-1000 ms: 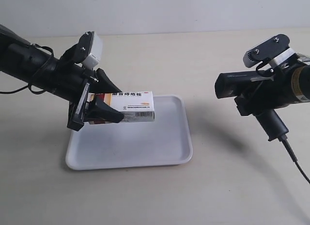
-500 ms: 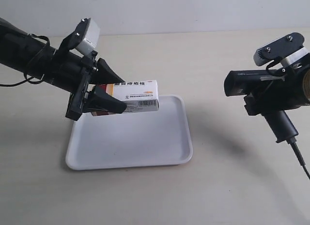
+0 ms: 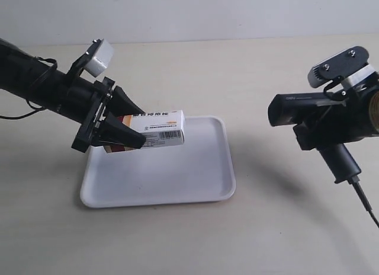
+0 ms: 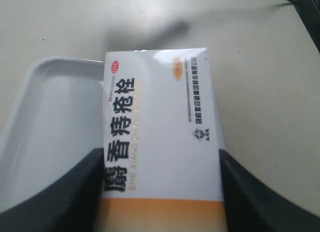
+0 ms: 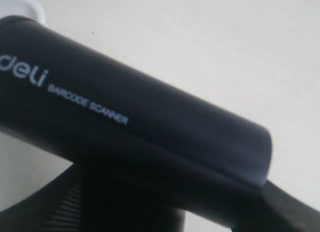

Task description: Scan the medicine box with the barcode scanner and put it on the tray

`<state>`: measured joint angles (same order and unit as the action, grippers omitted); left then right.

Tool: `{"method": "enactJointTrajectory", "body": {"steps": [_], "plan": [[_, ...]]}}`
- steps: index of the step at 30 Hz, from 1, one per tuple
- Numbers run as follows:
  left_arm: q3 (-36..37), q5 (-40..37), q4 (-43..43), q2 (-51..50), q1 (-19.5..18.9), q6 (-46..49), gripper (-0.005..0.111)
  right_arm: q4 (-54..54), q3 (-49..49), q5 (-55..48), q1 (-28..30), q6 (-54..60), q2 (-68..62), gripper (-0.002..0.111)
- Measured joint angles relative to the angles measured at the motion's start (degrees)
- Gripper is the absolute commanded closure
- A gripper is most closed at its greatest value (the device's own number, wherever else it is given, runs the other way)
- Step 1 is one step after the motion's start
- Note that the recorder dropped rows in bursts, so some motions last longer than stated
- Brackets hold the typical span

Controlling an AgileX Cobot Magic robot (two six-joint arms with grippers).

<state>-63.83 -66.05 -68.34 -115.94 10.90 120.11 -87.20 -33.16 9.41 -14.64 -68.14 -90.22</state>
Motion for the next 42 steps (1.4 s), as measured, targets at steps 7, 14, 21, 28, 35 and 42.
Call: {"method": "enactJointTrajectory", "body": {"steps": [7, 14, 21, 28, 35, 42], "plan": [[0.00, -1.49, 0.89, 0.00, 0.00, 0.00, 0.107, -1.68, 0.13, 4.69, 0.00, 0.35, -2.65, 0.108], [0.00, -2.60, 3.30, 0.00, 0.00, 0.00, 0.107, -8.11, 0.13, 9.83, 0.00, -3.74, -2.65, 0.108], [0.00, -2.84, 3.52, 0.00, 0.00, 0.00, 0.107, -10.20, 0.13, 9.15, 0.00, -6.30, -2.65, 0.108], [0.00, -3.08, 3.52, 0.00, 0.00, 0.00, 0.107, -10.33, 0.13, 2.56, 0.00, -8.94, -2.65, 0.108], [0.00, 1.82, 2.92, -2.59, 1.43, -0.13, 0.107, -6.25, 0.13, -3.74, 0.00, -9.17, -4.03, 0.108], [-0.15, 21.24, 1.02, -4.86, 9.59, -4.01, 0.107, -5.43, -2.76, -2.50, 0.00, -9.28, -10.69, 0.108]]}}
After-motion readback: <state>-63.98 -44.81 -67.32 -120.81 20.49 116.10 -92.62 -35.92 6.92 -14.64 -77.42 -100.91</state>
